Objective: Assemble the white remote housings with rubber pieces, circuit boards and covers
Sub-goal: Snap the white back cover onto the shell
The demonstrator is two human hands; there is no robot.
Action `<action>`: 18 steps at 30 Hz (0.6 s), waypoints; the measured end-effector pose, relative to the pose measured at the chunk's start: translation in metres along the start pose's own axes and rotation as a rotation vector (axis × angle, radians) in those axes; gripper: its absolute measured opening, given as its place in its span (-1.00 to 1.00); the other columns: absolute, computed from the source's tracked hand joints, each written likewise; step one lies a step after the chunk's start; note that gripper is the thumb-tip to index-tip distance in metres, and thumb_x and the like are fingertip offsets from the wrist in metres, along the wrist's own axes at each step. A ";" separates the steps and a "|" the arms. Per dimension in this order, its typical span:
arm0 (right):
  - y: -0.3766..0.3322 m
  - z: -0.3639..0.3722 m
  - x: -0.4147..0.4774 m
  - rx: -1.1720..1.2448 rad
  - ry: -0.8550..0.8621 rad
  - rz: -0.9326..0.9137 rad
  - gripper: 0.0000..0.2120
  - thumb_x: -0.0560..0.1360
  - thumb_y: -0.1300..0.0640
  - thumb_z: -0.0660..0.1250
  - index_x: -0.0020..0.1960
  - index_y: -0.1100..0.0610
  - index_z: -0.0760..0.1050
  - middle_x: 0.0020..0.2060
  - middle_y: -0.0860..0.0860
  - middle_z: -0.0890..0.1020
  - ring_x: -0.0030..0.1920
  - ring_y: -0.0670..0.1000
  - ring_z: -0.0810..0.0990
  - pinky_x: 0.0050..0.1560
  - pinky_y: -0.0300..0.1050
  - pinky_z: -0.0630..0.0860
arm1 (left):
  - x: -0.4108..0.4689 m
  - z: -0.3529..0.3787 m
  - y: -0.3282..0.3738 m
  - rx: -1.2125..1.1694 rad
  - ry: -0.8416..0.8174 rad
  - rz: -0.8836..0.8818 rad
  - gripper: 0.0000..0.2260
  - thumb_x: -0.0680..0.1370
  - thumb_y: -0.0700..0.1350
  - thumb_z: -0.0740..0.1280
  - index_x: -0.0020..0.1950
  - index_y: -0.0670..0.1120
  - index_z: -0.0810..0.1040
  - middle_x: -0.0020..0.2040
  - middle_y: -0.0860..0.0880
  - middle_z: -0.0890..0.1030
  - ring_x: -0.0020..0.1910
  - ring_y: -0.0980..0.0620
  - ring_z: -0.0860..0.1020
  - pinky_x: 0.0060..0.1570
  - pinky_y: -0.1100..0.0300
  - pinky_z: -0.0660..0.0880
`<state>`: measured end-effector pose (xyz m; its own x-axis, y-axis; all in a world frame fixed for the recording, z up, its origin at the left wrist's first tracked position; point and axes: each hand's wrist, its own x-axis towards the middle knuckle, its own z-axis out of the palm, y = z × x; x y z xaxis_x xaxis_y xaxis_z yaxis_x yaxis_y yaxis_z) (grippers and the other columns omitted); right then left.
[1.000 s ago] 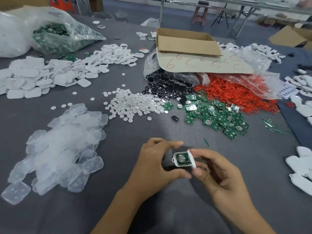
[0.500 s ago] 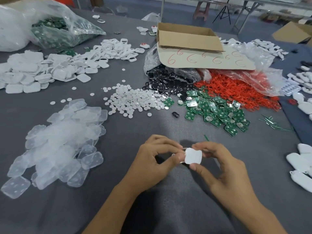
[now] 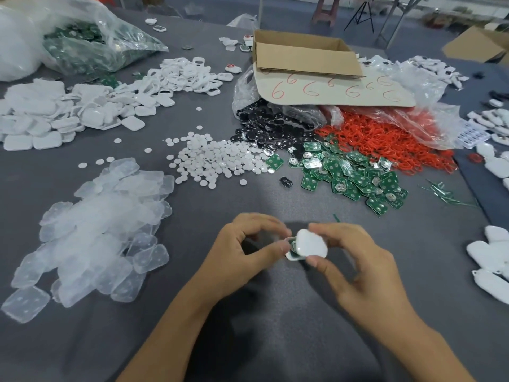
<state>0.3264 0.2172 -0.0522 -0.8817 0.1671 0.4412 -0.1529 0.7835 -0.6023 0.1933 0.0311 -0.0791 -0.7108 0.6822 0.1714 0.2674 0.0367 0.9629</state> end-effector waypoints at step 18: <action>0.005 -0.004 0.043 -0.212 -0.448 -0.009 -0.72 0.35 0.19 0.61 0.05 0.08 0.73 0.00 -0.10 0.72 0.05 -0.09 0.61 0.13 -0.27 0.44 | -0.001 0.022 -0.011 0.490 -0.014 0.045 -0.33 0.49 0.13 0.44 0.53 0.10 0.22 0.19 0.34 0.55 0.34 0.22 0.39 0.42 0.12 0.27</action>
<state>0.2893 0.2306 -0.0329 -0.9930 -0.0778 0.0883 -0.1085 0.8958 -0.4310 0.2050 0.0465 -0.0948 -0.6837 0.7005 0.2046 0.5745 0.3438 0.7428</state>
